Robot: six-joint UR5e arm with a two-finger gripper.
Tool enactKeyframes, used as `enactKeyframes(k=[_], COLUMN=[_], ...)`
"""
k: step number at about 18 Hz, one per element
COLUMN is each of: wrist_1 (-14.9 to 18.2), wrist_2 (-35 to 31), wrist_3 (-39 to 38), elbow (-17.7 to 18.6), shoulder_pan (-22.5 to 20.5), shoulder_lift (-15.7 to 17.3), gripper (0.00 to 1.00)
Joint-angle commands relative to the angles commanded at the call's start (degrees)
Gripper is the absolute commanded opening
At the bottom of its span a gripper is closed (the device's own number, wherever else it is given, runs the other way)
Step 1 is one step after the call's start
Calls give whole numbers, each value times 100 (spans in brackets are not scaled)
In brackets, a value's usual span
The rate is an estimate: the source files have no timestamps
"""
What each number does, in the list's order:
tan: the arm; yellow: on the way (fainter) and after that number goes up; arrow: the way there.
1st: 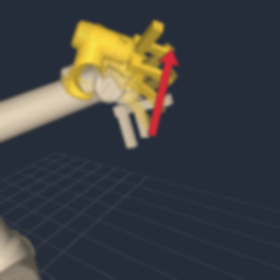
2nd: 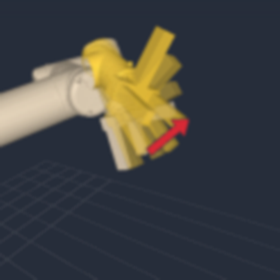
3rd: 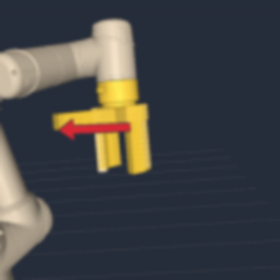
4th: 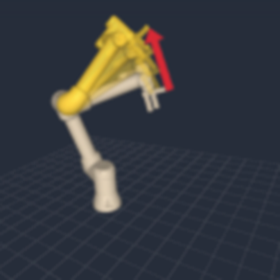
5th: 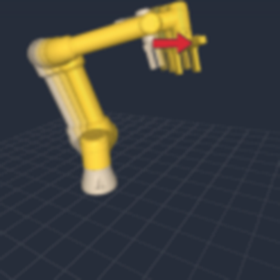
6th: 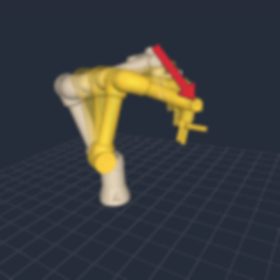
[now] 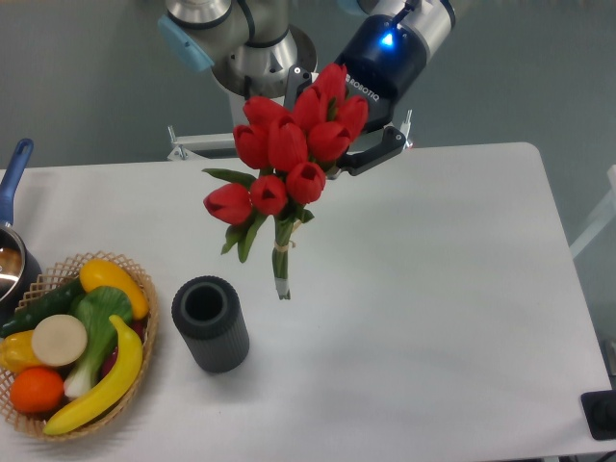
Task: Place the flowers on the table
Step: 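Lift the red tulip bunch with the gripper away from the black vase, then carry the held tulips across the table and lower them toward the surface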
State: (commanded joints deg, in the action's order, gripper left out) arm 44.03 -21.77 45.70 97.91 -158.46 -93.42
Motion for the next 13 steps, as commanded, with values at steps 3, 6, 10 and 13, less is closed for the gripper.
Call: enactKeyframes(k=[3, 6, 10, 13], wrist_1=[-9, -17, -18, -26], wrist_2=[-774, -951, -2152, -3058], wrist_3=[202, 404, 781, 1159], elbow=[88, 88, 88, 158], shoulder_pan=[-79, -237, -229, -220], shoulder_lift=[-123, -246, -334, -396], gripper=[35, 35, 35, 37])
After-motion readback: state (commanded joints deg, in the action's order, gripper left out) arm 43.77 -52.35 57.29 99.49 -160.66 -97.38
